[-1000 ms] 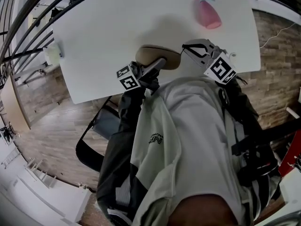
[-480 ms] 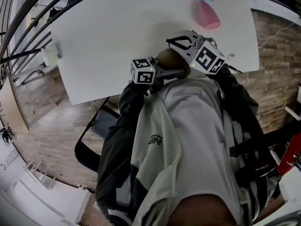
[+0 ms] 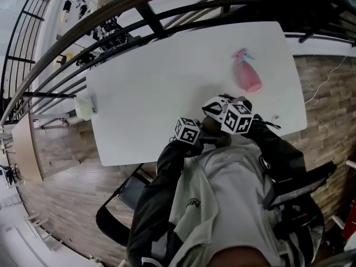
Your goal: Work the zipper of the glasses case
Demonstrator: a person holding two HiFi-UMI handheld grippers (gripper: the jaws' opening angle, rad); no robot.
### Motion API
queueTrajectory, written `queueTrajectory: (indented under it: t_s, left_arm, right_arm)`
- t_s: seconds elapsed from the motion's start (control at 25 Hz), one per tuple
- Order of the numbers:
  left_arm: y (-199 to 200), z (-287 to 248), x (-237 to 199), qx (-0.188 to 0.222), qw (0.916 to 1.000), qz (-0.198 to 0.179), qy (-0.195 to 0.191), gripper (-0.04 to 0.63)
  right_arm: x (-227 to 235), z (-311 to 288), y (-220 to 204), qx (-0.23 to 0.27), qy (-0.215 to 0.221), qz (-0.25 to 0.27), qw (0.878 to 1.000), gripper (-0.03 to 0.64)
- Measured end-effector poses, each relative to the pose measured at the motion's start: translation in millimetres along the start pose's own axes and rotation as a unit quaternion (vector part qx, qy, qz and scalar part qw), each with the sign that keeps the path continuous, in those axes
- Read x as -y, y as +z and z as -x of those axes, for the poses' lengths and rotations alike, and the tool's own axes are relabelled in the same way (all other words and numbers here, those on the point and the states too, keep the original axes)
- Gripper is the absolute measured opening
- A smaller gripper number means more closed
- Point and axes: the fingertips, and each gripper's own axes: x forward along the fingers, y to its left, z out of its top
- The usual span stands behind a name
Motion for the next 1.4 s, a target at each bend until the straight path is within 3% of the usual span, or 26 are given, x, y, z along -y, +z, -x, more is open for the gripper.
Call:
queueTrajectory:
  t_s: [0.08, 0.16, 0.28, 0.4, 0.56, 0.72, 0.84, 0.88, 0.96, 1.0, 1.16, 1.2, 1.24, 1.32, 1.36, 1.4]
  left_arm:
    - [9, 3, -6, 0.013, 0.9997, 0.018, -0.007, 0.313]
    - [15, 13, -7, 0.039, 0.9989, 0.022, -0.014, 0.315]
    - [-1, 35, -1, 0.075, 0.9956, 0.045, -0.033, 0.328]
    - [-23, 64, 7, 0.103, 0.9894, 0.098, -0.029, 0.343]
    - [-37, 107, 11, 0.164, 0.9826, 0.085, 0.017, 0.347]
    - [-20, 160, 10, 0.285, 0.9553, 0.061, 0.05, 0.347]
    - [-2, 179, 11, 0.342, 0.9356, 0.018, 0.086, 0.345]
    - [2, 181, 14, 0.354, 0.9307, 0.006, 0.092, 0.345]
    - [7, 187, 18, 0.375, 0.9225, -0.001, 0.092, 0.345]
    - [7, 189, 17, 0.382, 0.9193, 0.005, 0.095, 0.345]
    - [-10, 192, 4, 0.362, 0.9154, 0.038, 0.173, 0.345]
    - [-16, 192, 2, 0.361, 0.911, 0.055, 0.193, 0.345]
    - [-23, 194, -2, 0.363, 0.9029, 0.089, 0.212, 0.345]
    - [-38, 188, -13, 0.351, 0.8829, 0.189, 0.248, 0.345]
    - [-43, 180, -15, 0.323, 0.8812, 0.227, 0.261, 0.345]
    - [-49, 170, -15, 0.277, 0.8862, 0.248, 0.277, 0.345]
  right_arm:
    - [11, 1, -16, 0.022, -0.006, -0.071, 0.997, -0.006]
    - [16, 2, -38, 0.049, -0.007, -0.156, 0.987, -0.006]
    - [11, 11, -72, 0.074, -0.012, -0.239, 0.968, -0.006]
    - [-5, 7, -87, 0.067, 0.013, -0.253, 0.965, -0.006]
    - [-13, -9, -83, 0.046, 0.013, -0.226, 0.973, -0.006]
    - [0, -16, -90, 0.017, 0.001, -0.216, 0.976, -0.006]
    - [-6, -24, -95, -0.028, 0.004, -0.197, 0.98, 0.005]
    - [-7, -22, -98, -0.034, 0.005, -0.21, 0.977, 0.029]
    - [-5, -12, -107, -0.03, 0.001, -0.257, 0.966, 0.21]
    - [0, -5, -114, -0.028, -0.009, -0.275, 0.961, 0.23]
    - [15, 30, -144, -0.014, -0.058, -0.319, 0.946, 0.229]
    - [14, 39, -148, -0.001, -0.066, -0.337, 0.939, 0.229]
    - [12, 47, -149, 0.014, -0.074, -0.357, 0.931, 0.23]
    - [7, 58, -150, 0.031, -0.092, -0.389, 0.916, 0.229]
    - [5, 61, -150, 0.03, -0.105, -0.4, 0.91, 0.229]
    - [3, 64, -150, 0.023, -0.12, -0.409, 0.904, 0.229]
